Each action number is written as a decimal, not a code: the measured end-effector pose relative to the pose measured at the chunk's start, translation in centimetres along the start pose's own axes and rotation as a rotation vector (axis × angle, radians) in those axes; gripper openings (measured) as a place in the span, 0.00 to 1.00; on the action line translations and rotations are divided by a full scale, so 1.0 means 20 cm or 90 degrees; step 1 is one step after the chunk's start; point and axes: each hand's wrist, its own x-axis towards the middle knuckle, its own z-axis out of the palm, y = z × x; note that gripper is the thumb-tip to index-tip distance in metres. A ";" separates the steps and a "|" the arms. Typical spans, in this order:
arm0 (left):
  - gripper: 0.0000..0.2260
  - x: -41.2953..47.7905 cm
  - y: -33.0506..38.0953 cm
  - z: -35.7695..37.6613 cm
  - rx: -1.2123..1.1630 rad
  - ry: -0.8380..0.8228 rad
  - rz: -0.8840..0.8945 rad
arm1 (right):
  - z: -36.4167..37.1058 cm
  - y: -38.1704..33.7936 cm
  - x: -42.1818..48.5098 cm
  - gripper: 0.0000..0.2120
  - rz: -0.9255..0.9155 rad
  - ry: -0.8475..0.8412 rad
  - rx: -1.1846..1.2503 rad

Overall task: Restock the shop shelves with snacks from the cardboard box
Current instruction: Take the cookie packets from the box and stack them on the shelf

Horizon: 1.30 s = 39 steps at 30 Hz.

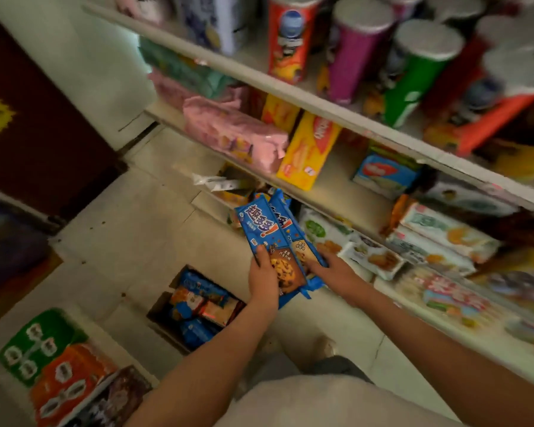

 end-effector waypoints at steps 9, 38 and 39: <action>0.20 -0.42 -0.28 0.49 0.108 -0.078 0.031 | -0.41 0.54 -0.38 0.16 0.050 0.076 0.111; 0.11 -1.13 -0.91 1.37 0.426 -0.751 -0.203 | -1.12 1.72 -1.41 0.17 0.126 0.246 0.427; 0.11 -1.18 -0.95 1.42 0.439 -0.766 -0.214 | -1.13 1.78 -1.47 0.17 0.137 0.274 0.445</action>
